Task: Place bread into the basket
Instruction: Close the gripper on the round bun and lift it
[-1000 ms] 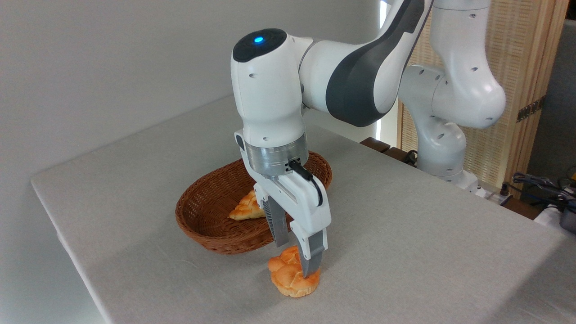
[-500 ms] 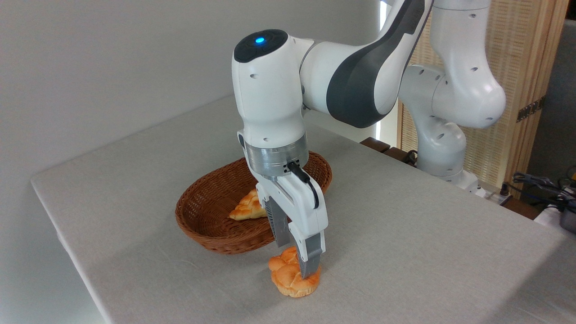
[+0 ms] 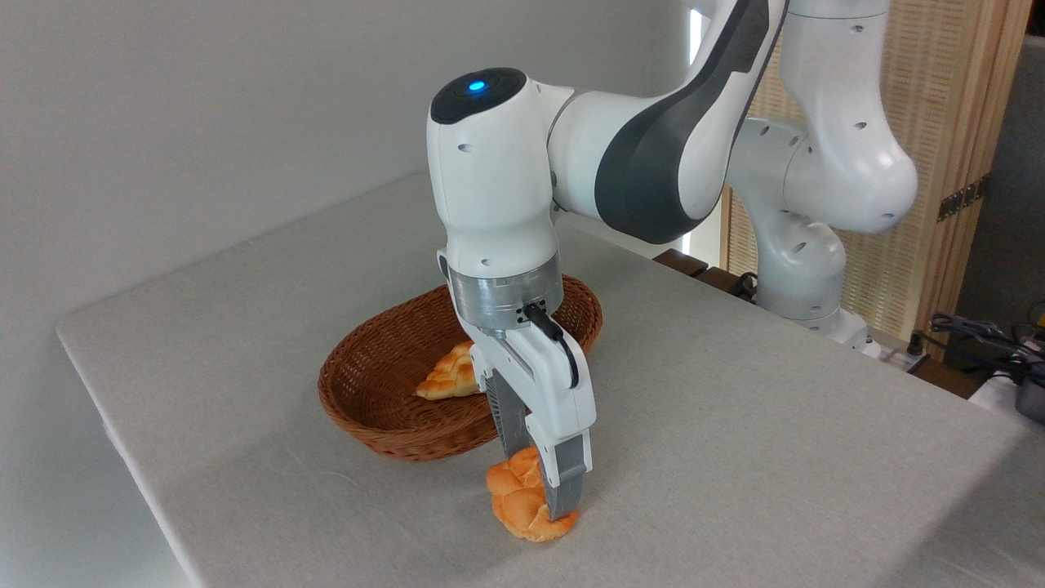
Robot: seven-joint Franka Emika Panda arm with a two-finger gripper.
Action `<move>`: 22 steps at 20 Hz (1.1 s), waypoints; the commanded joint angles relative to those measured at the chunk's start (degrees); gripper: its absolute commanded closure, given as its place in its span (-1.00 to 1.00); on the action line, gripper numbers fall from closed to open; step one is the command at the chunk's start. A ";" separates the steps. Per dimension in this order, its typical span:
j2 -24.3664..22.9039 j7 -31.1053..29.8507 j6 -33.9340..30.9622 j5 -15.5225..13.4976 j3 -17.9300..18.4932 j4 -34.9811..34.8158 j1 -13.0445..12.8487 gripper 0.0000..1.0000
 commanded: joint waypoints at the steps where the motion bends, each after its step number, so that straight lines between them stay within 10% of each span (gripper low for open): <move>1: -0.53 0.09 1.04 0.81 0.60 -0.90 -0.52 0.04; 10: -0.61 0.00 0.43 0.20 1.91 -0.29 -0.43 0.67; 22: -0.53 -1.23 -9.66 -0.24 1.39 8.66 -0.60 0.78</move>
